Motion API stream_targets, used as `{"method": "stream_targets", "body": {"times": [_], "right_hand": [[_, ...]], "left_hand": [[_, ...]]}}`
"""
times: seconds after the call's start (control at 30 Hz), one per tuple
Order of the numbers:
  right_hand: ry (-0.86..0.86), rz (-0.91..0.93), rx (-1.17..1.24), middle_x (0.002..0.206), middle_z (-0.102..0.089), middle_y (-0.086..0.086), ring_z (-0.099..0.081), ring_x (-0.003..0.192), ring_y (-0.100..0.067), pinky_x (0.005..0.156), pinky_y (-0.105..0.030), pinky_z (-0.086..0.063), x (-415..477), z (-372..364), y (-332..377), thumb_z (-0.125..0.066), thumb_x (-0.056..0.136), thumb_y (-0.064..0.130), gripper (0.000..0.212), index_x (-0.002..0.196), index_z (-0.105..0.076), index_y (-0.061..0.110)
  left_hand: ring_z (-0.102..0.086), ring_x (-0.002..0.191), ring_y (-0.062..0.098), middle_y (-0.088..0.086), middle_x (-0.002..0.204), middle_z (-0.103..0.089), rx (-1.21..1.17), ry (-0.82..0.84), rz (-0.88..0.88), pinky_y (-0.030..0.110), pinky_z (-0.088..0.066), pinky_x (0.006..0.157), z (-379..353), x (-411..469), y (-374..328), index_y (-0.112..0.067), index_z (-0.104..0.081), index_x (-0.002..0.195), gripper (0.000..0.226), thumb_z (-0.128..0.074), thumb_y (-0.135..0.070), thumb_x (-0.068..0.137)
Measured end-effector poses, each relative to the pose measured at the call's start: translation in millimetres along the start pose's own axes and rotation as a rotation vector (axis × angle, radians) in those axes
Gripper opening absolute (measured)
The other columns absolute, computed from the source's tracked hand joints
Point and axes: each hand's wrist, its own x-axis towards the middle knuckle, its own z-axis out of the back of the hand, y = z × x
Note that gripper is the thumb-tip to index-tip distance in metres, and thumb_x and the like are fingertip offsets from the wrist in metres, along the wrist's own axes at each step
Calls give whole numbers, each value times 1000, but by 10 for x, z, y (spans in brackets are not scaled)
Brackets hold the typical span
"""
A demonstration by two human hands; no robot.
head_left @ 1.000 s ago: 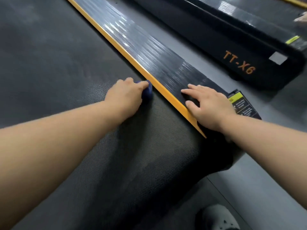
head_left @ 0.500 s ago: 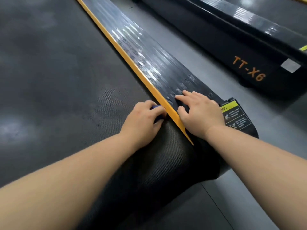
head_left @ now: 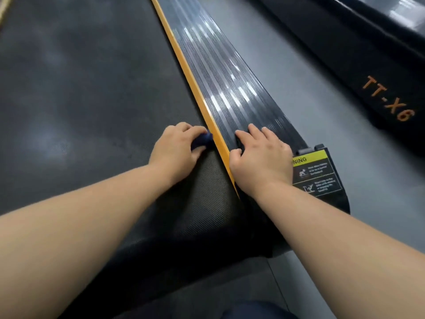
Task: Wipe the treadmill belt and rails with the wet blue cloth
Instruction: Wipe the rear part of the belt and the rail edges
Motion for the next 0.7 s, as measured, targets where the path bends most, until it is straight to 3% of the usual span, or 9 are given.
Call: {"method": "stream_targets", "body": {"times": [0.2, 0.27, 0.37, 0.43, 0.53, 0.7], "right_hand": [[-1, 3, -9, 155, -26, 6, -19, 143, -19, 111, -43, -21, -14, -8, -14, -33, 92, 35, 50, 142, -37, 33], [5, -6, -11, 155, -26, 6, -19, 143, -19, 111, -43, -22, 4, 9, -1, -33, 91, 34, 51, 142, -37, 33], [19, -27, -20, 155, -25, 7, -19, 143, -19, 111, -43, -22, -18, 9, 14, -33, 91, 34, 52, 142, -37, 34], [16, -35, -20, 155, -25, 8, -18, 144, -18, 111, -43, -21, -22, 8, 18, -34, 90, 33, 52, 142, -36, 35], [6, -38, -25, 154, -26, 9, -19, 143, -18, 111, -43, -21, -12, 6, 20, -34, 90, 33, 52, 142, -37, 35], [3, -48, -37, 155, -27, 8, -20, 143, -17, 111, -42, -22, -18, 9, 38, -36, 90, 33, 52, 142, -37, 35]], "left_hand": [[-57, 99, 28, 1, 118, -62, 20, 170, -526, 41, -50, 82, 219, -177, 193, -25, -63, 121, 38, -70, -26, 84], [-56, 104, 31, 3, 121, -61, 89, 130, -456, 43, -49, 86, 200, 149, 288, -25, -62, 123, 37, -67, -26, 86], [-47, 117, 32, 4, 128, -55, 95, -20, -43, 43, -41, 97, 151, 663, 406, -29, -60, 123, 32, -59, -26, 91], [-47, 115, 34, 4, 124, -55, 50, -66, 109, 42, -40, 96, 63, 784, 420, -30, -61, 119, 28, -57, -27, 91], [-50, 114, 30, -1, 123, -58, -3, -26, 0, 41, -42, 95, -4, 592, 355, -31, -61, 121, 31, -59, -28, 90], [-54, 108, 19, -9, 120, -61, -82, 139, -440, 37, -46, 88, 206, -154, 301, -30, -64, 118, 34, -68, -29, 85]]}}
